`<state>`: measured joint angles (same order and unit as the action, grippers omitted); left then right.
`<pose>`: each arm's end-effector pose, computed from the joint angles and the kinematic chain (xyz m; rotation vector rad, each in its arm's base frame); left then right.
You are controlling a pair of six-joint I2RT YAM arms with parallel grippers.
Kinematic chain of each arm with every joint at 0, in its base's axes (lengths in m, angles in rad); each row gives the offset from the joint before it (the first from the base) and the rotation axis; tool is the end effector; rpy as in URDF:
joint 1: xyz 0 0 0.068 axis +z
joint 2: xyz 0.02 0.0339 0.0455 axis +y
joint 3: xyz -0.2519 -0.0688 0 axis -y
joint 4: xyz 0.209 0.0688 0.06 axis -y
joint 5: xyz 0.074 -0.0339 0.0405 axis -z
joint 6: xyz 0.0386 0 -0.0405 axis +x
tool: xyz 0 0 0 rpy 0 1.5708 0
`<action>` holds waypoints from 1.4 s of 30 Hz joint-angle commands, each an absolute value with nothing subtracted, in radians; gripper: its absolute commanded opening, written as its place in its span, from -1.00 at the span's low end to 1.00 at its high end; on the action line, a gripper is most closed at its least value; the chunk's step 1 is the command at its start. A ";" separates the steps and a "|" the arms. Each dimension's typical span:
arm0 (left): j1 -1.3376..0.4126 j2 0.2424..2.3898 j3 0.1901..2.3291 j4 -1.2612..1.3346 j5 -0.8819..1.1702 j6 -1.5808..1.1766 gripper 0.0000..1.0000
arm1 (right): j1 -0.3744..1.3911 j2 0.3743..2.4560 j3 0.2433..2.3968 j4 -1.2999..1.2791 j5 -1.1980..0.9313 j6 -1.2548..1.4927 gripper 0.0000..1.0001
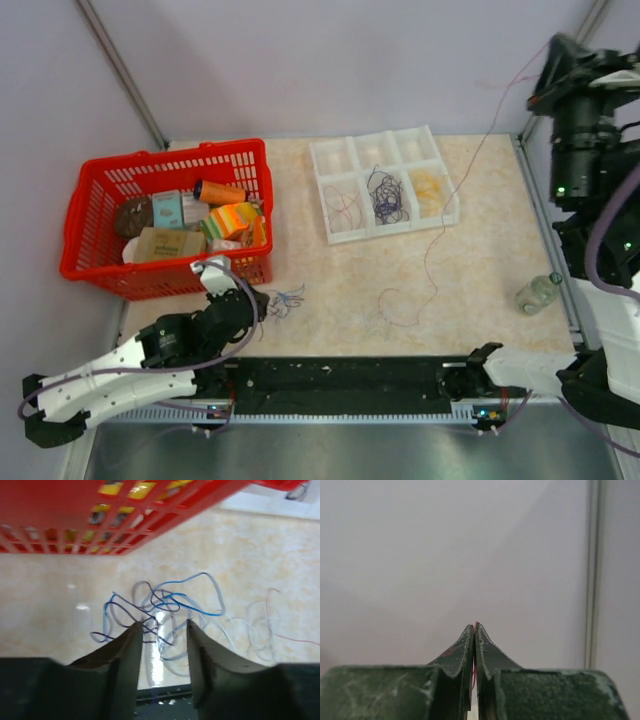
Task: Untangle the cables
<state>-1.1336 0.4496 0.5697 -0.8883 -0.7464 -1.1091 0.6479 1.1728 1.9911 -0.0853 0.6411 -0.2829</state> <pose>0.0521 -0.0496 0.2365 -0.3246 2.1138 -0.4474 0.0932 0.0416 0.6095 0.1753 0.9896 0.0654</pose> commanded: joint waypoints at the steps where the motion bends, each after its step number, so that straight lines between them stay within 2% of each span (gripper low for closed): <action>1: -1.137 0.454 0.583 -0.640 -0.608 -0.852 0.30 | 0.657 1.143 1.824 -0.282 0.574 0.032 -1.00; 3: -1.137 0.469 0.606 -0.627 -0.559 -0.789 0.44 | 0.657 1.120 1.758 -0.368 0.539 0.115 -1.00; 6: -1.137 0.501 0.637 -0.563 -0.444 -0.677 0.46 | 0.657 1.066 1.633 -0.493 0.537 0.228 -1.00; 8: -1.137 0.538 0.649 -0.448 -0.335 -0.611 0.42 | 0.657 1.031 1.550 -0.557 0.541 0.297 -1.00; 9: -1.138 0.569 0.650 -0.389 -0.290 -0.591 0.33 | 0.657 1.017 1.524 -0.581 0.535 0.316 -1.00; 11: -1.153 0.685 0.664 -0.303 -0.252 -0.552 0.22 | 0.657 0.988 1.488 -0.638 0.541 0.330 -1.00; 12: -1.176 0.748 0.679 -0.275 -0.261 -0.536 0.23 | 0.657 0.974 1.482 -0.665 0.558 0.334 -1.00; 19: -1.310 1.198 0.790 -0.085 -0.247 -0.500 0.57 | 0.657 0.862 1.618 -0.778 0.721 0.295 -1.00; 21: -1.322 1.303 0.804 -0.025 -0.218 -0.491 0.83 | 0.658 0.838 1.676 -0.785 0.715 0.288 -1.00; 25: -1.325 1.491 0.879 -0.051 -0.200 -0.503 0.80 | 0.657 0.812 1.750 -0.793 0.703 0.284 -1.00; 28: -1.325 1.587 0.850 0.023 -0.224 -0.486 0.62 | 0.657 0.804 1.779 -0.793 0.719 0.273 -1.00; 31: -1.322 1.626 0.842 0.060 -0.232 -0.462 0.34 | 0.657 0.813 1.815 -0.793 0.712 0.265 -1.00; 32: -1.319 1.635 0.838 0.055 -0.250 -0.466 0.19 | 0.657 0.818 1.830 -0.792 0.704 0.264 -1.00; 34: -1.310 1.652 0.850 0.005 -0.308 -0.495 -0.28 | 0.657 0.834 1.877 -0.782 0.701 0.253 -1.00; 37: -1.308 1.617 0.847 -0.185 -0.507 -0.595 -0.95 | 0.657 0.868 1.979 -0.756 0.715 0.171 -1.00; 38: -1.310 1.568 0.827 -0.243 -0.567 -0.639 -1.00 | 0.657 0.880 2.009 -0.737 0.744 0.125 -1.00; 42: -1.310 1.285 0.767 -0.481 -0.759 -0.767 -1.00 | 0.655 0.910 2.023 -0.590 0.940 -0.114 -1.00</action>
<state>-1.3163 1.5501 0.7933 -0.2119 -0.4900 -0.6106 0.6479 0.8871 1.9930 -0.7441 0.7650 0.1299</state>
